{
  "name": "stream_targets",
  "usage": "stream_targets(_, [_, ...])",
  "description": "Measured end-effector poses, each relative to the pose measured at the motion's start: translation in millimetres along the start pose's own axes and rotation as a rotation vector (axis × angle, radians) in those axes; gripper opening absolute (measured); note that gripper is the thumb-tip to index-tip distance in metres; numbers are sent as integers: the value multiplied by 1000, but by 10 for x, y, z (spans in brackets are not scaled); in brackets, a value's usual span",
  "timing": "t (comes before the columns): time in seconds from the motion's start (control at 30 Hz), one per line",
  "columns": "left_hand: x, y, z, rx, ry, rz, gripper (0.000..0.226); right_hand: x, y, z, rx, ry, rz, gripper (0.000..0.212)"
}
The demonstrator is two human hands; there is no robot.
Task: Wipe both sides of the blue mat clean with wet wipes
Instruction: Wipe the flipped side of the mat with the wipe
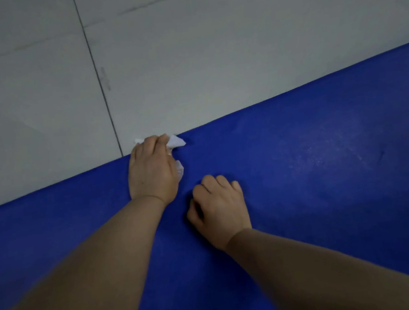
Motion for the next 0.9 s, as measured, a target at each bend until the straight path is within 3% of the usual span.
stream_targets(0.33, [12,-43,108,120,-31,53,46,10,2,14,5,-34,-5,22])
stream_targets(0.5, [-280,-242,677,255,-242,147,52,32,0,17,-1,-49,26,25])
stream_targets(0.6, [-180,-253,542,186,-336,273,56,35,-14,11,-49,-40,63,23])
stream_targets(0.67, [-145,-278,479,125,-403,268,47,19,5,23,-62,-53,102,21])
stream_targets(0.77, [-194,-235,504,182,-342,184,41,7,4,21,-86,-60,104,23])
stream_targets(0.9, [-247,-258,718,258,-155,167,59,26,0,57,-118,-62,41,25])
Point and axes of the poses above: each hand's wrist, its own x-axis towards the middle knuckle, its own y-axis out of the palm, z = x × y, the point moved 3 cm from there along x, towards the middle knuckle, and after that the axes turned 9 degrees about z, right-handed, at the moved point
